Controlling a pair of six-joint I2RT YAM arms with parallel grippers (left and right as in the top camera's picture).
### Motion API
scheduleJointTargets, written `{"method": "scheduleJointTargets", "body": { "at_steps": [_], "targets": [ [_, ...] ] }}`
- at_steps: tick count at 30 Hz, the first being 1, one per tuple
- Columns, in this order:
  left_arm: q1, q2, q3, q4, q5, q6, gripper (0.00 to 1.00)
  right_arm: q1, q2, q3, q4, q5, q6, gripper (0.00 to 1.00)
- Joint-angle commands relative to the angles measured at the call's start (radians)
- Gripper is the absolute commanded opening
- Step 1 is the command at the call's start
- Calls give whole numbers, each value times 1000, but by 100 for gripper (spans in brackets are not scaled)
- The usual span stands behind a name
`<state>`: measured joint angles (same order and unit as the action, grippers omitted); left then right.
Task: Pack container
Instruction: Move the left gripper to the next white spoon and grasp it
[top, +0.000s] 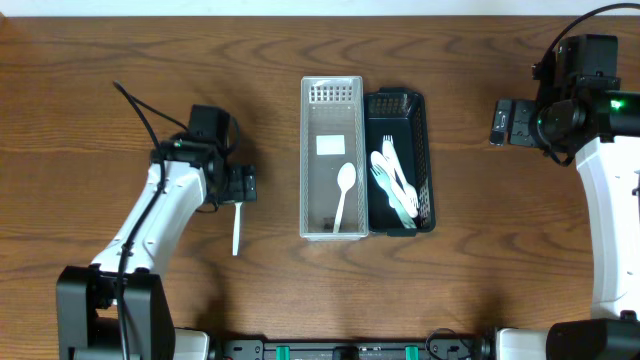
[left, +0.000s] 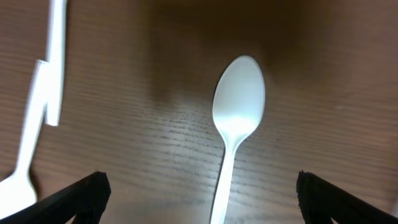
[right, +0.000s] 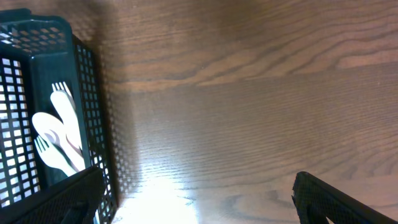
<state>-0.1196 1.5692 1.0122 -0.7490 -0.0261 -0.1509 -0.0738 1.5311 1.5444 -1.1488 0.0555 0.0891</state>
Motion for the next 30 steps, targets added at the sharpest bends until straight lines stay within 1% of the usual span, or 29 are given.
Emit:
{"method": "scheduleJointTargets", "body": {
  "at_steps": [1, 4, 7, 17, 24, 26, 30],
  "targets": [
    [-2, 8, -64, 52, 0, 53, 98, -6, 2, -4, -2, -4, -16, 99],
    [-2, 11, -113, 113, 3, 85, 98, -6, 3, -4, -2, -4, -16, 99],
    [-2, 27, -136, 154, 47, 121, 98, -6, 2, -4, -2, -4, -16, 99],
    [-2, 175, -136, 183, 49, 121, 98, -6, 2, -4, -2, -4, -16, 99],
    [-2, 206, -136, 173, 50, 121, 100, -6, 2, -4, -2, -4, -16, 99],
    [-2, 206, -136, 163, 50, 121, 91, -6, 2, -4, -2, -4, -16, 99],
    [-2, 206, -136, 136, 50, 121, 66, -6, 2, -4, -2, -4, -16, 99]
  ]
}}
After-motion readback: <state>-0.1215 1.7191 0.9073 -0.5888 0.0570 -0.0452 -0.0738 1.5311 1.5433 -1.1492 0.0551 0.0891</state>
